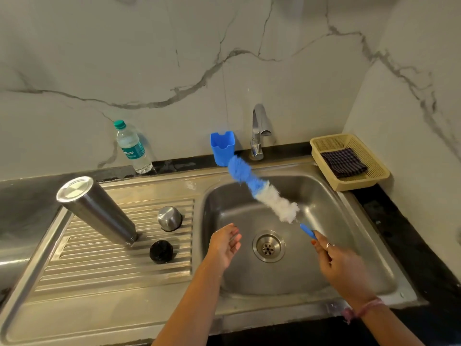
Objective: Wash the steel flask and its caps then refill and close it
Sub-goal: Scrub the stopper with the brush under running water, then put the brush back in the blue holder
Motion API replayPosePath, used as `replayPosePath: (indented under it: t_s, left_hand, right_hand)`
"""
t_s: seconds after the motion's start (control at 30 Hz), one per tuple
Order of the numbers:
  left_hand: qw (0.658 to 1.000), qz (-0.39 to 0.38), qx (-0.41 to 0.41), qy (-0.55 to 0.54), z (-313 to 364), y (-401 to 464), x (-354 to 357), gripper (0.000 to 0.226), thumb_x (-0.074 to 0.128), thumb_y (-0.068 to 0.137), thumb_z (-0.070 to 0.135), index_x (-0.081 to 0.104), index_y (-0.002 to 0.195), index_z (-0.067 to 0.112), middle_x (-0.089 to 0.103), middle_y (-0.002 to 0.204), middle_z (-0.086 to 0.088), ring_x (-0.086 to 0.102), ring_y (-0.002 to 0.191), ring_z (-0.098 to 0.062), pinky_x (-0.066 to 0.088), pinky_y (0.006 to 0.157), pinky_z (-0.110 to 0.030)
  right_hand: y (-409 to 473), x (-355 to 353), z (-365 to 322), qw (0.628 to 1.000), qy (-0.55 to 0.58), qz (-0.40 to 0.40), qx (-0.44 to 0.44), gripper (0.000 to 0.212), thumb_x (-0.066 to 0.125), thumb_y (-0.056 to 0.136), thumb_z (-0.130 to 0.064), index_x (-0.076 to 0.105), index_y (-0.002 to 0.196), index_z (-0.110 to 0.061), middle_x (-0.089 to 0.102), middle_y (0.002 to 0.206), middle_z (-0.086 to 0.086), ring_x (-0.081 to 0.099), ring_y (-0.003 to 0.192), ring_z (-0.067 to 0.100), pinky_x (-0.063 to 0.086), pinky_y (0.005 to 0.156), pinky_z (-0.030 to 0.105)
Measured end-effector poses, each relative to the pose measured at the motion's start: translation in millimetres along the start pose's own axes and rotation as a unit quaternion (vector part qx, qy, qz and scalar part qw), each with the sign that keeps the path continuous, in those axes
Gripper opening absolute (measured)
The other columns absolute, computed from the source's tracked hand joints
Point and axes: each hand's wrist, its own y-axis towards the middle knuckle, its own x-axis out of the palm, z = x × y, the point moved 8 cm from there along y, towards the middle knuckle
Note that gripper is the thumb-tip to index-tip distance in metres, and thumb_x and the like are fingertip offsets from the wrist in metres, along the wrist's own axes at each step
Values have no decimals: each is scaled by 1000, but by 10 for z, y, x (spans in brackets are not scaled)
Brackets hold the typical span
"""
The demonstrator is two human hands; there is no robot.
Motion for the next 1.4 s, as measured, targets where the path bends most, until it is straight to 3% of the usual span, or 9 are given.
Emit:
replayPosePath:
  t_s: [0.1,0.27,0.37,0.8,0.97,1.07,1.2,1.3,1.4]
  left_hand:
    - [1000,3,6,8,-9,-8,-19,15,56,98,13,64,110,14,69,98,-5,63,82,-15,48,68,-27]
    - [999,19,17,22,8,-35,-46,20,55,99,16,64,117,17,69,110,-3,64,97,-16,49,71,-26]
    - [999,20,27,28,55,-55,-24,22,55,99,17,64,118,18,68,114,-2,63,105,-16,49,73,-27]
    - [998,13,53,19,281,-94,19,19,59,97,17,63,116,13,67,107,-5,62,93,-16,50,71,-26]
    - [996,-58,65,15,461,-177,188,19,71,90,23,64,105,14,65,98,-3,62,88,-14,51,75,-27]
    - [985,-141,90,-33,721,-302,392,40,74,82,36,62,115,16,70,110,-8,66,105,-21,54,92,-34]
    - [972,-163,117,-119,1005,-421,494,31,68,87,23,61,115,10,76,100,-9,72,94,-21,56,80,-35]
    - [965,-161,110,-175,1150,-429,487,34,67,89,20,59,120,9,74,107,-13,71,99,-23,56,83,-38]
    - [957,-165,116,-208,1286,-437,484,33,67,89,21,59,119,8,74,106,-12,71,98,-23,58,81,-37]
  right_hand:
    - [-4,171,231,995,-80,-46,36,39,37,99,-38,53,133,-29,38,49,-9,32,38,6,29,37,19]
    - [-94,139,203,998,31,-17,46,48,40,91,-42,60,127,-17,41,43,-6,39,33,9,40,32,26]
    - [29,113,218,999,9,-10,50,42,45,95,-38,56,131,-19,46,46,-3,44,38,13,45,39,33]
    - [237,166,176,990,90,2,110,37,49,96,-35,60,127,-18,49,48,-5,42,43,6,35,39,18]
    - [308,270,132,972,201,-64,105,23,52,95,-34,71,108,-28,37,44,-7,32,42,4,28,44,24]
    - [357,245,40,944,283,-123,118,19,53,96,-29,72,101,-29,34,46,-9,30,45,7,26,46,22]
    - [448,128,-187,911,332,-219,108,20,52,97,-21,70,107,-22,38,48,-9,31,41,2,26,41,14]
    - [584,-43,-308,902,337,-252,98,23,51,97,-15,62,117,-19,52,54,-2,35,41,3,30,41,15]
    - [753,-328,-425,893,377,-236,73,29,57,93,-17,61,122,-16,72,80,8,50,53,6,41,52,18]
